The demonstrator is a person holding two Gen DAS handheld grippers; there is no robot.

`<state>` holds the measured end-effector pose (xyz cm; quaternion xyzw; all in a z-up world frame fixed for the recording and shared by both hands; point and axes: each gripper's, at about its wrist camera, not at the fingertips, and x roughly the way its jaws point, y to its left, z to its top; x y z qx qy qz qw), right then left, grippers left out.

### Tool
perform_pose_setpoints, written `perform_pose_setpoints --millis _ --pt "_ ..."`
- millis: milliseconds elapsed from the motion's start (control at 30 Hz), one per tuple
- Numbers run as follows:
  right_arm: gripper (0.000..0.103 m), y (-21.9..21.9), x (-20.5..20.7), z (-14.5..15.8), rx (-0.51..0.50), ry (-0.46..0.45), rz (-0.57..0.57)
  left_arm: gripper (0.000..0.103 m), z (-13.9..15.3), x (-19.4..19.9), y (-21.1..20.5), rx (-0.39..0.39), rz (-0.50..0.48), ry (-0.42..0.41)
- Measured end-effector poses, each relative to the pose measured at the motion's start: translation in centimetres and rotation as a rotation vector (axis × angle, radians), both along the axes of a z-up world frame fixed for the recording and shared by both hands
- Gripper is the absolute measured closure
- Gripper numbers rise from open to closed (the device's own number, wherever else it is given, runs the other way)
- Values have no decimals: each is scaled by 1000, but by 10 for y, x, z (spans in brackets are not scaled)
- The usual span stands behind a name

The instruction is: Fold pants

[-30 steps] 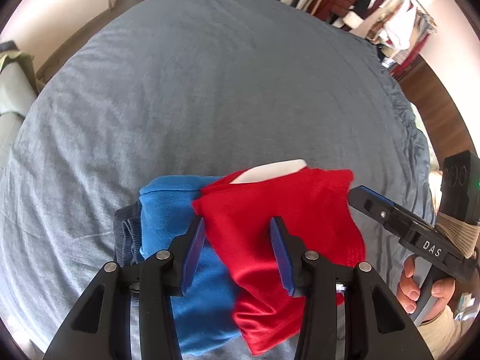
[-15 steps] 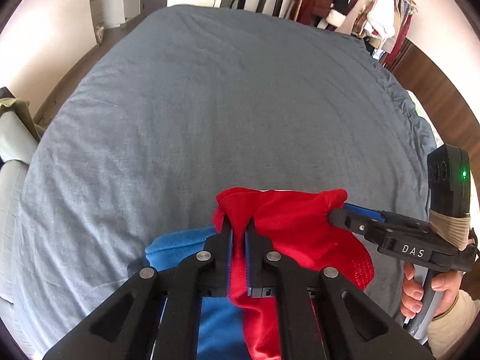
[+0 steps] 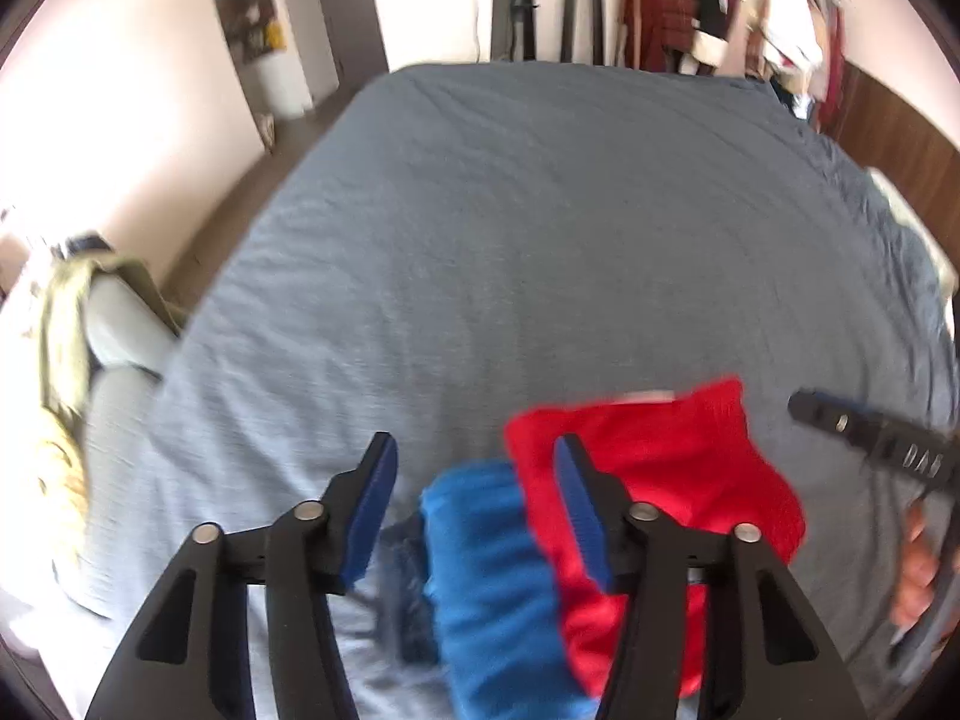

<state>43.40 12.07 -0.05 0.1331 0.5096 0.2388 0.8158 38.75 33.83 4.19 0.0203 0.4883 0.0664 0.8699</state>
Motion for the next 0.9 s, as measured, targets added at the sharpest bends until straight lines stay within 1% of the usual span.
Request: perform_pose_setpoints --millis 67,100,133,200,233,300,367,400,467,633,700,767,833,900 --pt "60 -7 -13 7 32 -6 25 47 1 -21 -13 30 -39 14" --pt "60 -9 -20 8 46 -5 46 47 1 -29 -18 40 -43 28" --pt "60 -11 -27 8 55 -1 69 47 -1 -38 -22 31 -50 37" --pt "60 -13 -39 5 67 25 98 47 -8 -56 -31 -11 -79 75" --pt "60 -16 -46 2 79 44 114 47 -12 -64 -34 -20 -87 87" --pt "60 -21 -57 -5 72 76 110 47 -23 -79 -42 -33 -101 113" --pt "60 -27 -69 -12 88 110 105 47 -32 -87 -44 -72 -100 134" --pt "60 -28 -74 -16 96 125 107 47 -38 -91 -46 -113 -101 149" --pt "60 -28 -84 -25 95 152 123 48 -43 -94 -49 -137 -100 155" --pt "60 -27 -96 -45 123 217 138 54 -52 -94 -53 -148 -117 143" --pt "60 -27 -96 -47 121 211 143 60 -55 -97 -60 -130 -140 147" --pt "60 -24 -96 -48 117 212 153 62 -58 -97 -64 -111 -164 149" --pt "61 -22 -97 -46 126 207 151 67 -62 -96 -68 -100 -181 161" --pt "61 -19 -98 -46 120 200 165 75 -67 -95 -70 -105 -184 174"
